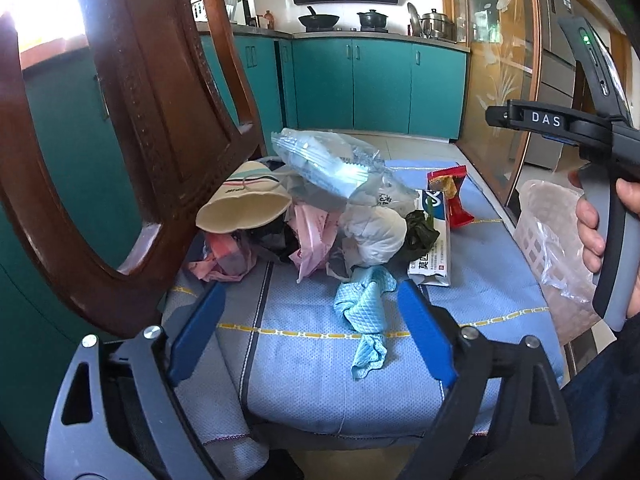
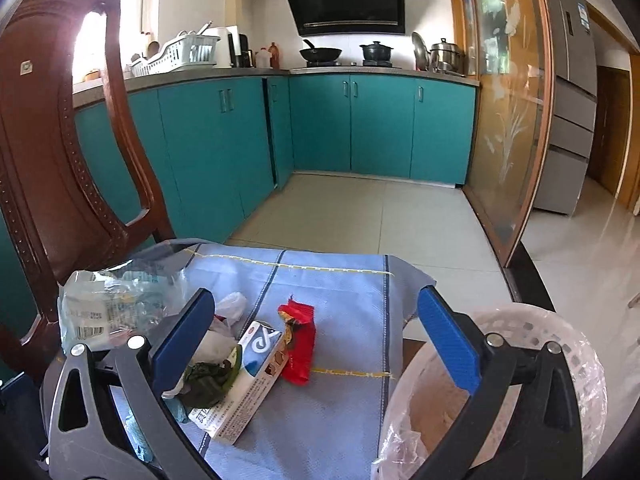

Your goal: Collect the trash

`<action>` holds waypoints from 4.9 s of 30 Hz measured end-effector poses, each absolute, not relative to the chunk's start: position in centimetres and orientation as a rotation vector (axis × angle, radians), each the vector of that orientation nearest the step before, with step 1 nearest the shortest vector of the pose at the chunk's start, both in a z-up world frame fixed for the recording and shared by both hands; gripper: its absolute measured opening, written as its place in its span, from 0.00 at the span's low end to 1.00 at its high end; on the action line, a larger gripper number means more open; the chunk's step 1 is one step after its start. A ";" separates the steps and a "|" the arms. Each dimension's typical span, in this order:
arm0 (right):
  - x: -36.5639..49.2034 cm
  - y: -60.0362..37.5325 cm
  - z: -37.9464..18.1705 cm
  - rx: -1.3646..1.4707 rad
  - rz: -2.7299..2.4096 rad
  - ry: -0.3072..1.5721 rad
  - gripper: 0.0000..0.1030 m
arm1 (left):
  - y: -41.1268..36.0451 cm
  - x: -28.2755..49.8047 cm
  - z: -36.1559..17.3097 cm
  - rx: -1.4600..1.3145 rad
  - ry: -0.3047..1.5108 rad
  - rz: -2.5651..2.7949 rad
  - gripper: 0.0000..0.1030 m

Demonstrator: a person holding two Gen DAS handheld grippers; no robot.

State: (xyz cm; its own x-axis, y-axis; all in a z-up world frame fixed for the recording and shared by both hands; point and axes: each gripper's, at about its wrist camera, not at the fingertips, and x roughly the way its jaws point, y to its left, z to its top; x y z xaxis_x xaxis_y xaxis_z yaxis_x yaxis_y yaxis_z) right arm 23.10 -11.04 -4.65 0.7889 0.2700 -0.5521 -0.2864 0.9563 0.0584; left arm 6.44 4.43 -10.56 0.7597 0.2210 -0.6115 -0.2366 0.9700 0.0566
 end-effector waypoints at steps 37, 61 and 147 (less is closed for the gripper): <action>24.2 3.6 -10.0 -0.058 0.842 0.875 0.97 | 6.6 6.6 -13.1 -0.104 0.768 0.174 0.80; 21.8 -3.0 -6.7 0.001 0.942 0.817 0.01 | 5.5 7.4 -14.2 -0.096 0.796 0.179 0.83; 20.5 -13.7 -7.8 0.046 0.607 0.897 0.22 | 7.2 6.1 -7.1 -0.146 0.542 0.096 0.41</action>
State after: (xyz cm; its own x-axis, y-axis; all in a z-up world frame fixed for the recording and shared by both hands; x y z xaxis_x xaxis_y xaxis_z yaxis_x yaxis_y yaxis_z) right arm 20.51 -13.73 -7.83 0.4691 0.5135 -0.7185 -0.4758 0.8323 0.2843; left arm 6.09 7.23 -7.09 0.8525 0.0523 -0.5201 -0.1295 0.9851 -0.1133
